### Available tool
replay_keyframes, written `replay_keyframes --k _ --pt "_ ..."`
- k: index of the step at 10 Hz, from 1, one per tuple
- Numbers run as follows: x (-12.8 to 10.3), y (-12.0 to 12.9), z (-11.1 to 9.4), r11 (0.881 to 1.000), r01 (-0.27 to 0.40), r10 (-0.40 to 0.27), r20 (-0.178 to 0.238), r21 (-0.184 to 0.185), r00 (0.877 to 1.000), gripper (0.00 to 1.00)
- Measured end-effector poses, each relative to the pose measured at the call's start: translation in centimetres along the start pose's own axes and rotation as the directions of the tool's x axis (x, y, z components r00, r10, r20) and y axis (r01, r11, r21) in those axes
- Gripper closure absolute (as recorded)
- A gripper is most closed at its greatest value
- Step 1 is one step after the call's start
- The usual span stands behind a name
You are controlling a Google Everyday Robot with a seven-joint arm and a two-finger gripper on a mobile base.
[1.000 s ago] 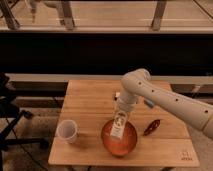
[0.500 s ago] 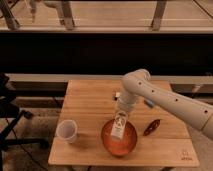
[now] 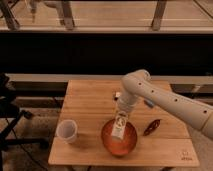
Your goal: Place the bottle in the ceramic bowl
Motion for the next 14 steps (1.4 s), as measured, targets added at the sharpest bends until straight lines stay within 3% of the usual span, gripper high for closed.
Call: replay_keyframes --k 6,8,11,12,14 --pt "0.35 0.35 0.39 1.000 0.006 -0.006 -0.001 -0.005 1.000 0.92" --pt "0.47 0.50 0.52 1.000 0.009 -0.009 -0.001 -0.007 1.000 0.88" --pt "0.54 0.53 0.64 1.000 0.014 -0.014 -0.002 -0.010 1.000 0.98" --pt "0.53 0.52 0.69 1.000 0.017 -0.017 -0.002 -0.011 1.000 0.97" --pt "0.58 0.52 0.86 1.000 0.021 -0.021 -0.002 -0.012 1.000 0.84"
